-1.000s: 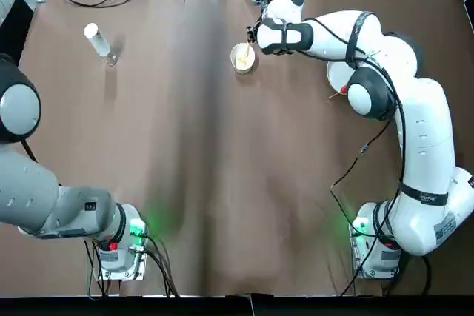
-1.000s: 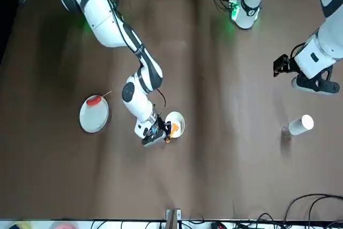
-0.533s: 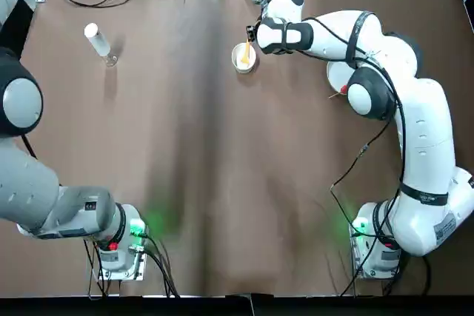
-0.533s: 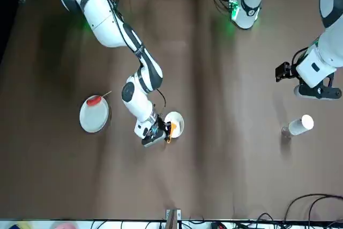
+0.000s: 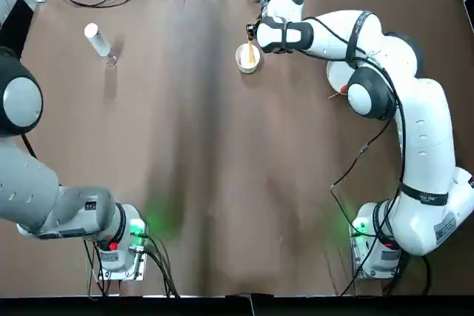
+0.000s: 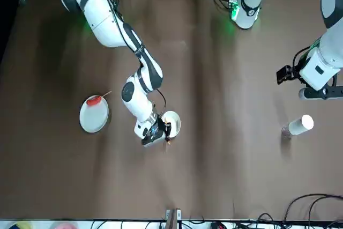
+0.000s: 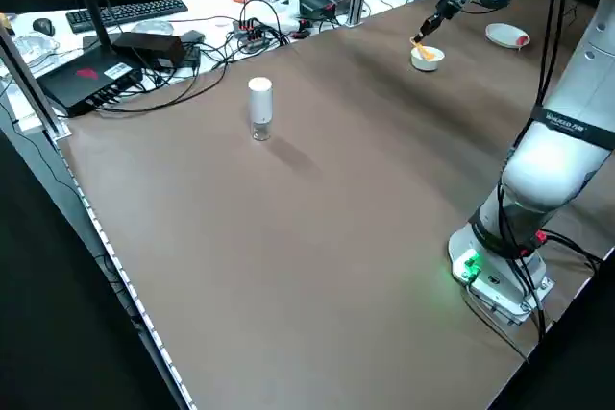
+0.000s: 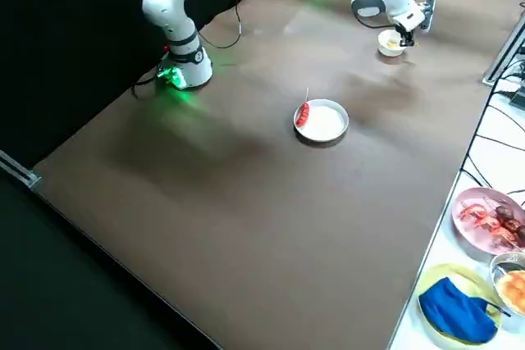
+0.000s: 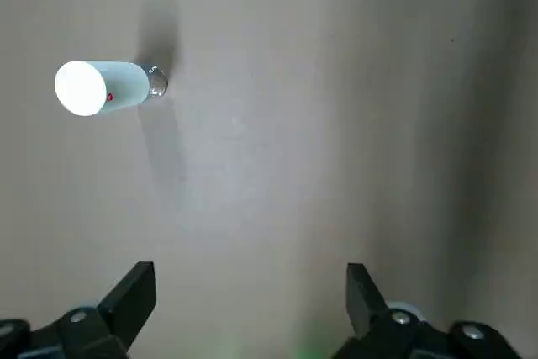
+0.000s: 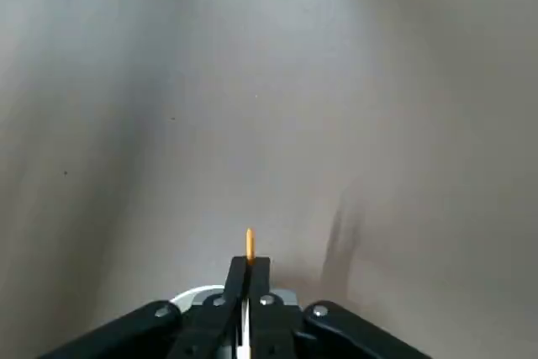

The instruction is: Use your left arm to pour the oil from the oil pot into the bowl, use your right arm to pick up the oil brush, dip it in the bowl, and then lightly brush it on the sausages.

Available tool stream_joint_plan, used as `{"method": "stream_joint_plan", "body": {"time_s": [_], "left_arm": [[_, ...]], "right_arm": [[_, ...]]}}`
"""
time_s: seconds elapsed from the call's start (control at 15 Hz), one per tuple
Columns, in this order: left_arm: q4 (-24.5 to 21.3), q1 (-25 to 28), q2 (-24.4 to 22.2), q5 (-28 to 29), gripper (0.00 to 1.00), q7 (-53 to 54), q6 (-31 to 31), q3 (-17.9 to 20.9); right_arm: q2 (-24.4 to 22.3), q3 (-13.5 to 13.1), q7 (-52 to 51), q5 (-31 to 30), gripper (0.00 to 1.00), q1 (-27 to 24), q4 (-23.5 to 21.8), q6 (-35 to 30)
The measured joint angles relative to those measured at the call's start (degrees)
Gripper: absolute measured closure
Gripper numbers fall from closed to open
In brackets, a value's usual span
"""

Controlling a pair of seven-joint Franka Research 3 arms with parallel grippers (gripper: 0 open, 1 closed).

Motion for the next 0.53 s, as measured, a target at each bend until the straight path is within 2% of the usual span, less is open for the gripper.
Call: {"method": "stream_joint_plan", "body": {"time_s": [0.53], "left_arm": [[0.2,0.2,0.0,0.2,0.0,0.1,0.0,0.0]], "right_arm": [[-0.4,0.1,5.7,0.0,0.96,0.0,0.9,0.1]]}}
